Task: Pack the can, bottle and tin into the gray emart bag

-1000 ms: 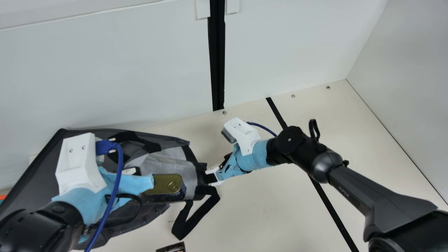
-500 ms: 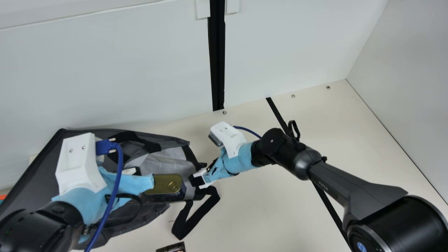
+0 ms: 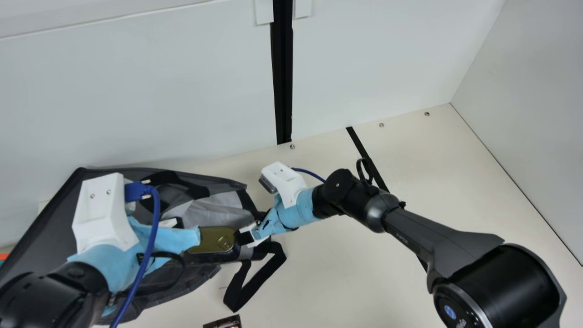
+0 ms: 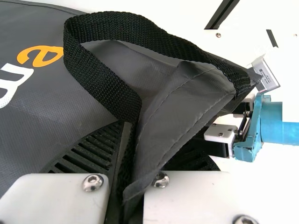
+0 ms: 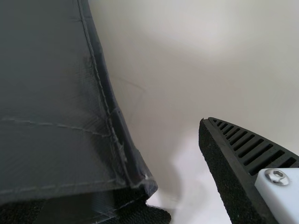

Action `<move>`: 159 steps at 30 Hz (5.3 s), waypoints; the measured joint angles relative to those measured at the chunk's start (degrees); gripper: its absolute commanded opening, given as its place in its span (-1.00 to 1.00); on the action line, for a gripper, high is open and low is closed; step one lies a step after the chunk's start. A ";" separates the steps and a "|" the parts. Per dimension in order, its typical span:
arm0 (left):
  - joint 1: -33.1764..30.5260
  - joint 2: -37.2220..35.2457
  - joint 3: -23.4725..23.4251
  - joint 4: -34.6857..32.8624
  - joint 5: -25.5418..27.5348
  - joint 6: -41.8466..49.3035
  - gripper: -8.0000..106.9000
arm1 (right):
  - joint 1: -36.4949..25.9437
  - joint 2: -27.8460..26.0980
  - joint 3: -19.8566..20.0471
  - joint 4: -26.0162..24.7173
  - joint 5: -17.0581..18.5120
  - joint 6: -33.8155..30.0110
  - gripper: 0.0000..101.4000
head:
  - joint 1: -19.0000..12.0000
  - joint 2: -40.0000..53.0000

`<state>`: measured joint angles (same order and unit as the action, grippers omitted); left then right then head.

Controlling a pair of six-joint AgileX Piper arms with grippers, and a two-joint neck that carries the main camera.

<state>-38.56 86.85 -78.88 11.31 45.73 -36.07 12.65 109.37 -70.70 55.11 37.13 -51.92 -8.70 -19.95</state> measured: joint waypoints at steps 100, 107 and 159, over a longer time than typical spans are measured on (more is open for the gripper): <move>9.10 -4.18 -18.20 -21.42 -3.20 29.34 -0.68 | -20.45 -38.53 2.73 26.41 33.13 17.26 -1.00 | 0.09 0.09; 8.47 -6.19 -20.07 -24.38 0.88 30.61 -0.68 | -21.13 -43.45 1.75 24.89 33.08 21.86 -1.00 | 0.00 0.00; 14.75 2.53 -19.96 -44.99 12.46 44.87 -0.68 | -21.04 -44.19 2.68 5.93 32.48 23.88 -1.00 | 0.00 0.00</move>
<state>-23.82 89.39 -98.84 -33.68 58.19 8.81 -8.38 65.18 -68.01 61.04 69.61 -28.04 -8.70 -19.95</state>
